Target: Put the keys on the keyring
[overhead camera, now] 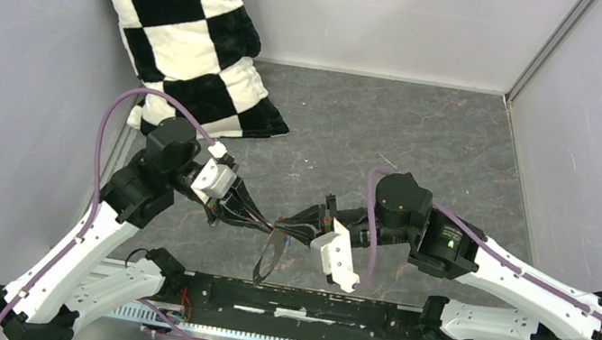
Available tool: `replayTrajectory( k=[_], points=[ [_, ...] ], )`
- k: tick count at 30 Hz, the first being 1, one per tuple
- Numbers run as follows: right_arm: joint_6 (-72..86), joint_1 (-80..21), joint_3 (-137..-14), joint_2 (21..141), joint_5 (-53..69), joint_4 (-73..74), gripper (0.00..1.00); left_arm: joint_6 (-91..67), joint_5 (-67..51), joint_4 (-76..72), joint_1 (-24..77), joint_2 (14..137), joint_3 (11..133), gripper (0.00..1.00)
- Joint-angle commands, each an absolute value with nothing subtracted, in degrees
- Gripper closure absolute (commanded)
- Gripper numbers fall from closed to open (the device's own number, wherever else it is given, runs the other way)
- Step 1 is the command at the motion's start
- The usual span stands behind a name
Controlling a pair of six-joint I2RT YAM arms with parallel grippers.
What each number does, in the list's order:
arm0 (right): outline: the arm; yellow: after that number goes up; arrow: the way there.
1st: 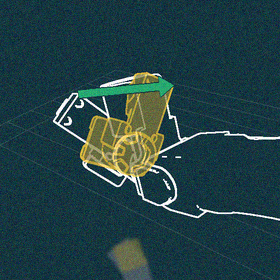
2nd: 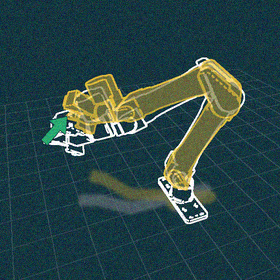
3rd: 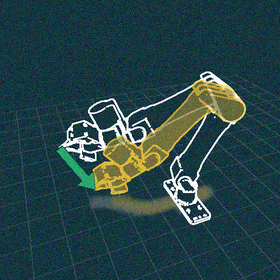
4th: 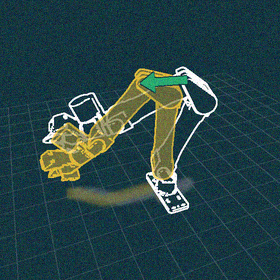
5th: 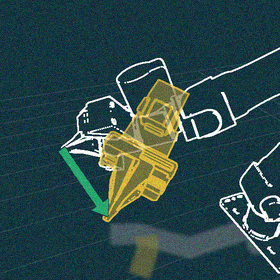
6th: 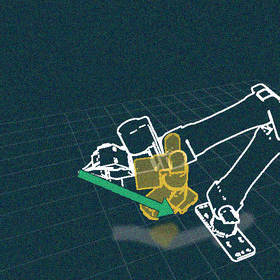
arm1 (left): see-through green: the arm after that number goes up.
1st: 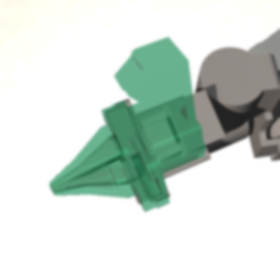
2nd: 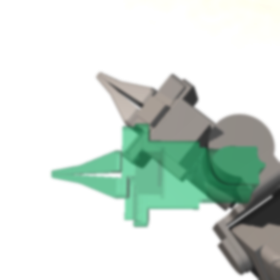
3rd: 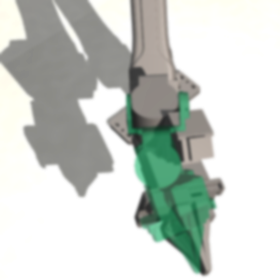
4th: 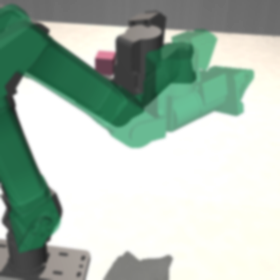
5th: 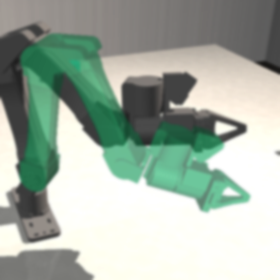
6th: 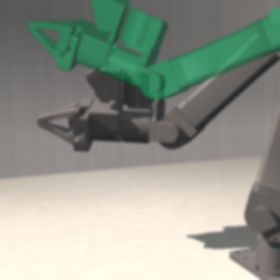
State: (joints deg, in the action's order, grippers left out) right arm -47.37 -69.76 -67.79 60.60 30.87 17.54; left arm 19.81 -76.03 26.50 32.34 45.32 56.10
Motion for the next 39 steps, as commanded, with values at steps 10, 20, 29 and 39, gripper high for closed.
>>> replayTrajectory(
  k=[10,20,29,39],
  points=[
    [-55.21,-69.94,-71.45,62.00,32.83,18.74,0.99,21.14,-77.92,25.34,32.43,44.65,58.36,0.98],
    [-57.97,-69.84,-72.99,63.47,34.39,19.01,0.99,20.98,-78.92,25.36,32.43,44.45,58.10,0.98],
    [-57.94,-69.87,-75.32,66.24,37.00,20.26,0.99,21.52,-78.99,25.42,32.48,44.72,57.59,0.98],
    [-58.07,-69.88,-74.33,67.21,37.00,18.42,1.00,22.05,-79.45,25.40,32.52,44.92,57.52,0.98]
  ],
)
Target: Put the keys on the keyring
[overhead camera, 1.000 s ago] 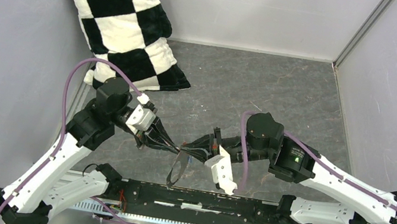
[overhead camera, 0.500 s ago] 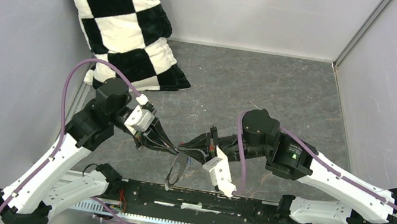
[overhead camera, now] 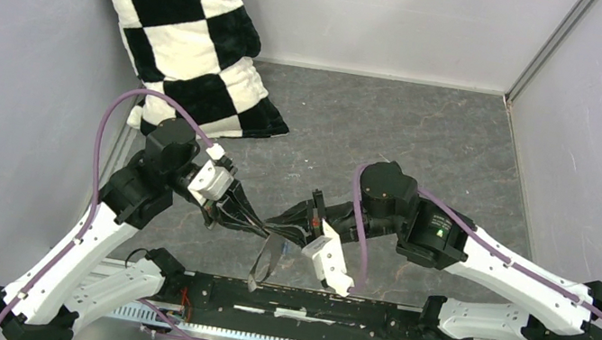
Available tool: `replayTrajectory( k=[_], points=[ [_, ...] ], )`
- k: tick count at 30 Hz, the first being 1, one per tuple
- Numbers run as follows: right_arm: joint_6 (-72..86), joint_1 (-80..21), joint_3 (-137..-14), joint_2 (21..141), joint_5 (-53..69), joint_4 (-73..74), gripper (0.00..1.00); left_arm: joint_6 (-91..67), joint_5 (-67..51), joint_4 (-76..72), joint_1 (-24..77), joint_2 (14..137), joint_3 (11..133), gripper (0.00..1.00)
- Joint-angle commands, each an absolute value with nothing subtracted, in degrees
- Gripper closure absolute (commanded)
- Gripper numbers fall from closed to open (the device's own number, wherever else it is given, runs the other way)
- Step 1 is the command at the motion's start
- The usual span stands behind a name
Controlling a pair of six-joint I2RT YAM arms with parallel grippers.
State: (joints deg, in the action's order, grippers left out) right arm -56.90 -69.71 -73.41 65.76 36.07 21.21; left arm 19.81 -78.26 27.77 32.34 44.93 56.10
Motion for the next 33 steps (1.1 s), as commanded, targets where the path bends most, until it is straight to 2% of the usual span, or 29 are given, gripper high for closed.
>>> replayTrajectory(
  k=[1,7,11,24,33],
  points=[
    [-58.10,-69.85,-74.19,67.41,37.00,18.25,1.00,22.23,-79.45,25.40,32.56,45.10,57.56,0.98],
    [-56.09,-69.87,-74.14,69.37,37.19,17.47,0.99,22.87,-79.06,25.41,32.52,45.26,57.90,0.98],
    [-53.65,-69.85,-74.24,69.98,36.03,16.79,0.90,22.87,-78.84,25.44,32.53,44.95,57.94,0.98],
    [-48.95,-69.85,-74.03,69.43,32.50,16.29,0.78,23.55,-78.43,25.49,32.52,44.47,58.68,0.98],
    [-49.57,-69.91,-78.71,71.44,28.84,22.30,0.69,23.61,-78.49,25.50,32.52,44.17,59.22,0.98]
  ],
)
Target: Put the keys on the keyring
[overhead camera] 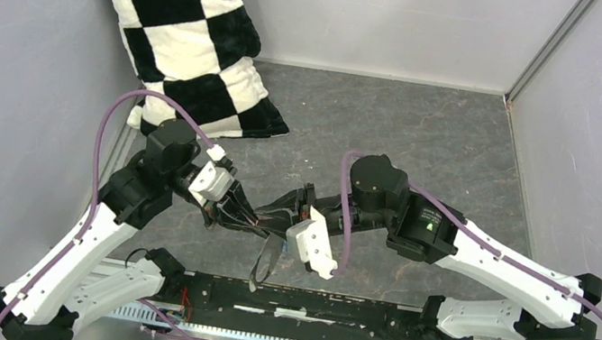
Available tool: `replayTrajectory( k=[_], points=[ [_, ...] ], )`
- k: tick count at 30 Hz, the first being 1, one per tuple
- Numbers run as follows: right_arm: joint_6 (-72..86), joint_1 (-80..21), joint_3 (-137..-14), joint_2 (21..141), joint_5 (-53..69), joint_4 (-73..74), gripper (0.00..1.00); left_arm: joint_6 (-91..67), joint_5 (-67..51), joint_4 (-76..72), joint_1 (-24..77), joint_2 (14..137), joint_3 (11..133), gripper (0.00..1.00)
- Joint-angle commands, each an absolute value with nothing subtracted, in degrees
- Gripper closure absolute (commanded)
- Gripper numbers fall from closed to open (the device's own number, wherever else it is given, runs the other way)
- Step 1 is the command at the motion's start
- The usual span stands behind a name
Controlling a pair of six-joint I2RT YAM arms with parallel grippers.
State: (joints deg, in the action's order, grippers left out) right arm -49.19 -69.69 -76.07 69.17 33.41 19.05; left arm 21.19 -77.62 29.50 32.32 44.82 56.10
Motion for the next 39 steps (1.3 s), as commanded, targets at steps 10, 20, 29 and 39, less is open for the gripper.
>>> replayTrajectory(
  k=[10,20,29,39],
  points=[
    [-51.18,-69.73,-86.61,74.35,29.21,33.10,0.63,24.24,-78.48,25.54,32.53,43.31,58.98,0.98],
    [-45.67,-68.73,-93.49,79.15,33.66,39.41,0.58,25.69,-78.90,25.56,32.52,42.44,58.80,0.98],
    [-35.88,-61.98,-94.10,81.38,49.53,36.80,0.54,25.84,-79.80,25.46,32.54,41.71,58.80,0.98],
    [-29.26,-61.07,-89.85,80.94,52.18,29.77,0.47,25.99,-79.63,25.48,32.54,41.05,58.49,0.98]
  ],
)
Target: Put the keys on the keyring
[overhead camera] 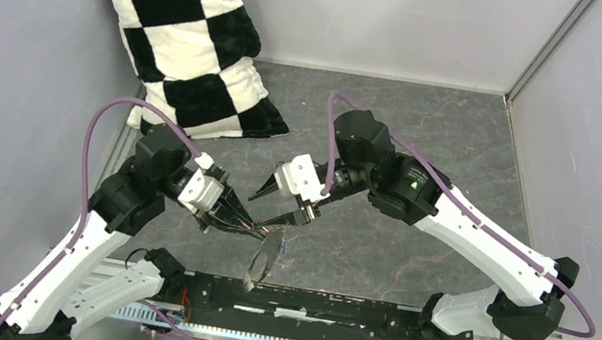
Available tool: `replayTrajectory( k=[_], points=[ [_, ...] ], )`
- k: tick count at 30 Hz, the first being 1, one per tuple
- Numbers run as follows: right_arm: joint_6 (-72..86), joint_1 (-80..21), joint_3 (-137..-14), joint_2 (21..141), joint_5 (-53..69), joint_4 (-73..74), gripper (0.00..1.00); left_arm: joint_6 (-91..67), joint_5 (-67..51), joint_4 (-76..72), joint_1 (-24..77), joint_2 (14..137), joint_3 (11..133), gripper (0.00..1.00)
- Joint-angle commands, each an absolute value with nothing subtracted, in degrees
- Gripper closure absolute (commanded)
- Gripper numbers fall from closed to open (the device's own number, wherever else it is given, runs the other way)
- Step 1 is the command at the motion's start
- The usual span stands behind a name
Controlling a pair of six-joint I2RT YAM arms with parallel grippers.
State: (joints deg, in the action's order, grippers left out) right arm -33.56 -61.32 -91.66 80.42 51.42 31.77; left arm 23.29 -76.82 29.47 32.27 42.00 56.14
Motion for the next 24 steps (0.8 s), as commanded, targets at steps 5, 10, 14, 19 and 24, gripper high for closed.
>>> replayTrajectory(
  k=[5,10,14,19,24],
  points=[
    [-27.20,-61.05,-90.35,81.98,52.43,29.07,0.46,26.16,-79.79,25.54,32.52,40.96,58.45,0.98],
    [-25.32,-60.53,-91.66,82.52,51.78,29.61,0.45,26.28,-79.71,25.49,32.54,40.85,58.36,0.98],
    [-23.11,-59.01,-91.80,81.50,50.59,28.39,0.31,26.36,-79.67,25.50,32.52,40.87,58.27,0.98],
    [-20.34,-57.67,-91.55,80.17,50.19,26.32,0.02,26.45,-79.50,25.49,32.57,40.70,57.97,0.98],
    [-19.92,-57.36,-92.07,80.28,48.52,26.82,0.02,26.63,-79.35,25.52,32.52,40.69,57.94,0.98]
  ],
)
